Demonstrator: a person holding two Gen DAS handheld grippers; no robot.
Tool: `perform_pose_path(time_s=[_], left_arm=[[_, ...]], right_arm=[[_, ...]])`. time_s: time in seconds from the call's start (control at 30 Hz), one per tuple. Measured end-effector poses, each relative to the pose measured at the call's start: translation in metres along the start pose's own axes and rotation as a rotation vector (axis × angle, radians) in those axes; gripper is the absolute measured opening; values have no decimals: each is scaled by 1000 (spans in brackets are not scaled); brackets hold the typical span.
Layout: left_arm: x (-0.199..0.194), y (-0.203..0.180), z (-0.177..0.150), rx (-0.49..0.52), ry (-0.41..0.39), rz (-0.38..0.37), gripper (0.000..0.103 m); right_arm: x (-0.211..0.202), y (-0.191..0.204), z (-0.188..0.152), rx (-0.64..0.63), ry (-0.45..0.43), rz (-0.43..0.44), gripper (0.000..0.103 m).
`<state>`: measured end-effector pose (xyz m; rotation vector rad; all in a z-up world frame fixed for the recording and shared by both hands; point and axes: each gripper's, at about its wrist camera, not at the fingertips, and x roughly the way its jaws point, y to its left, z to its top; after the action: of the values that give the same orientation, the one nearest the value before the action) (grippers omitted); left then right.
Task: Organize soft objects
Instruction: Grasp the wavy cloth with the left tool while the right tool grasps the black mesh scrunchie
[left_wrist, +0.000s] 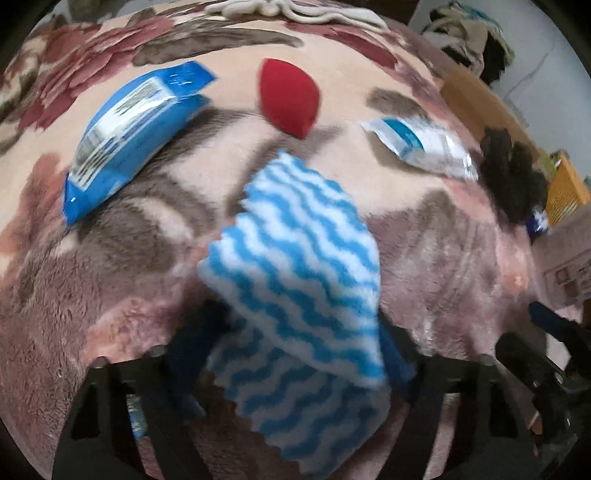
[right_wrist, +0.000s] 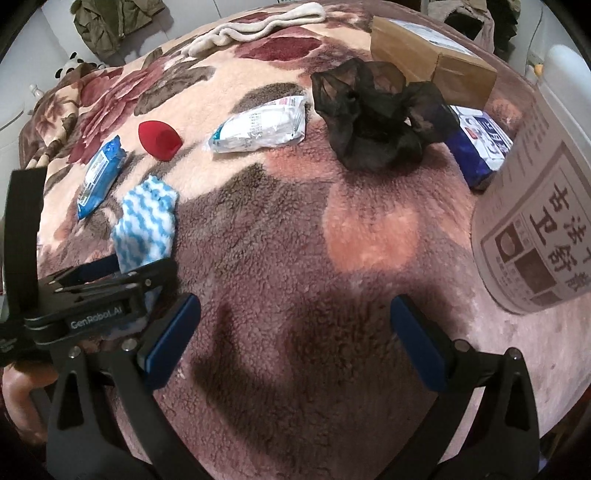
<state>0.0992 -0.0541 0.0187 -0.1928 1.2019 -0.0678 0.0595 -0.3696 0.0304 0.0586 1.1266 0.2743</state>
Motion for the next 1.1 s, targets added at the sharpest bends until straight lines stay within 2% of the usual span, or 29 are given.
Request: perform_pose_path(time_s=[0.03,0.07,0.13,0.33,0.43,0.53,0.63,0.7,0.77,0.9,0.97,1.03,1.07,1.1], left_arm=[[-3,5,0,-8,-6,-7,39],[-8,10,2,-19,-21,-23,29],[-18,16,6,-27,-53,-34,22],[-36,31,12,-46,-116,-37,22],[-37,37,14,-55,-108,-43,22],[-31,37,15,-48,-96,-48,22],[-28,40,13,-56,-85,-60,22],[-25,40,13,-60,-79,-67,23],[-24,40,11,-55,-74,-72,23],[-20,42,10,-51,-65,-79,23],[-19,43,9,-54,-63,-83,23],[-19,43,10,-58,-61,-87,23],[-18,43,10,-59,-61,-87,23],[-19,43,10,-61,-61,-88,23]], right_arm=[[1,0,2,-3,-1,0,103],[2,1,4,-6,-1,2,103],[3,2,8,-7,-4,0,103],[1,8,22,-25,-46,-36,103],[-8,14,36,-56,-121,-97,103],[-22,27,57,-115,-237,-176,103],[-20,27,83,-133,-276,-248,103],[-9,20,98,-123,-257,-299,103],[11,10,110,-104,-183,-353,103],[41,1,111,-138,-53,-438,103],[48,-3,108,-123,-16,-436,101],[45,-3,103,-106,-20,-430,74],[46,-3,100,-104,-12,-431,43],[43,-2,97,-100,-16,-410,28]])
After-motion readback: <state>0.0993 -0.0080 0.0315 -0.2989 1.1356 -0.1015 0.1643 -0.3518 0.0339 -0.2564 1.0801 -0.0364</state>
